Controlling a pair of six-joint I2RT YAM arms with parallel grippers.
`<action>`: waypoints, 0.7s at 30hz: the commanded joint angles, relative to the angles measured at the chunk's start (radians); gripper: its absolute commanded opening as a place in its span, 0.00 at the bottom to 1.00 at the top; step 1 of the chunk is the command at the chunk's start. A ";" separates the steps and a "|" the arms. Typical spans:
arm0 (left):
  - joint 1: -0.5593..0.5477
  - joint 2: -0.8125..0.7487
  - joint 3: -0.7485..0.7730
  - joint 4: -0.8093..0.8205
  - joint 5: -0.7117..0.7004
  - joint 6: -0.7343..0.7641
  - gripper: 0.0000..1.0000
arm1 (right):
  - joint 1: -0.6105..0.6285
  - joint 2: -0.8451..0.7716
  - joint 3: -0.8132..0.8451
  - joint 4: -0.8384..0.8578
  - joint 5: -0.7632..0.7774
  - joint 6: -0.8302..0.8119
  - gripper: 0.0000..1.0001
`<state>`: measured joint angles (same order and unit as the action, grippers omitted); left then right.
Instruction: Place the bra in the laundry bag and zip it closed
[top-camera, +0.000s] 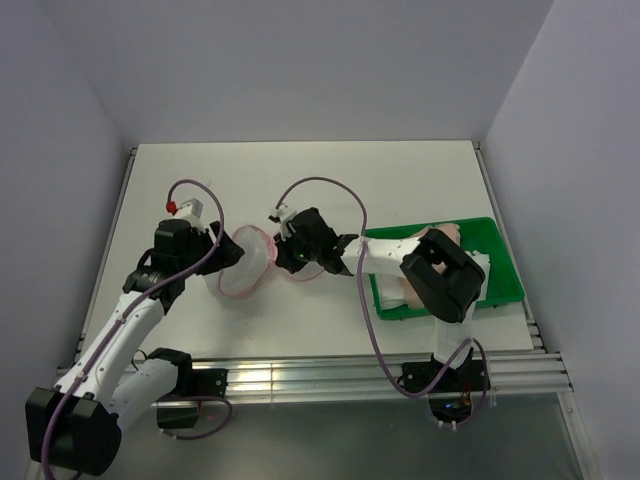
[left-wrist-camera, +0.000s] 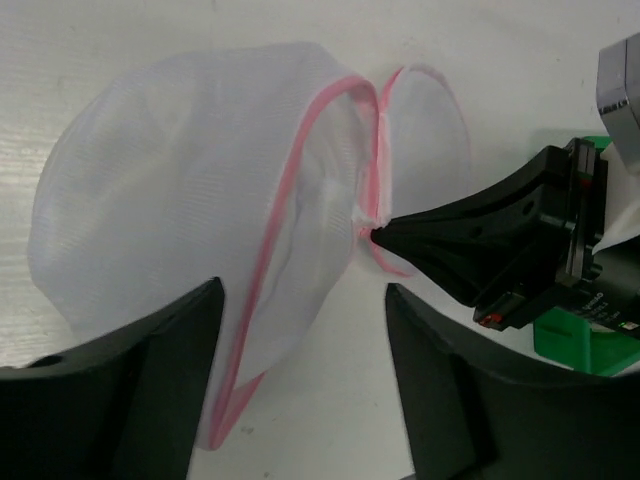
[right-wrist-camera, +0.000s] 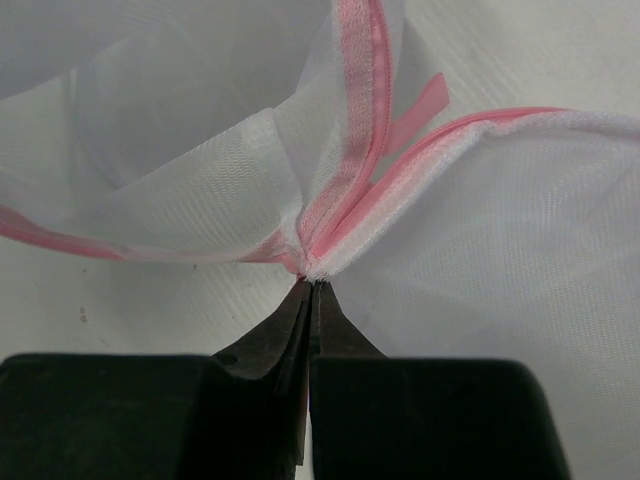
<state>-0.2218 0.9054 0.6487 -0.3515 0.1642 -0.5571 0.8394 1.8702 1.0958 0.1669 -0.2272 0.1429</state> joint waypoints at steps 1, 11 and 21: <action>-0.047 -0.009 -0.012 0.026 -0.123 -0.070 0.65 | -0.005 -0.049 -0.025 0.022 -0.026 -0.003 0.00; -0.166 -0.132 -0.129 0.083 -0.321 -0.199 0.00 | -0.045 -0.129 -0.060 -0.012 0.055 0.144 0.52; -0.182 -0.229 -0.213 0.132 -0.374 -0.242 0.00 | -0.131 -0.272 -0.198 -0.098 0.436 0.392 0.63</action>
<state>-0.3988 0.6998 0.4442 -0.2871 -0.1699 -0.7803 0.7315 1.6314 0.9260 0.1081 0.0246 0.4377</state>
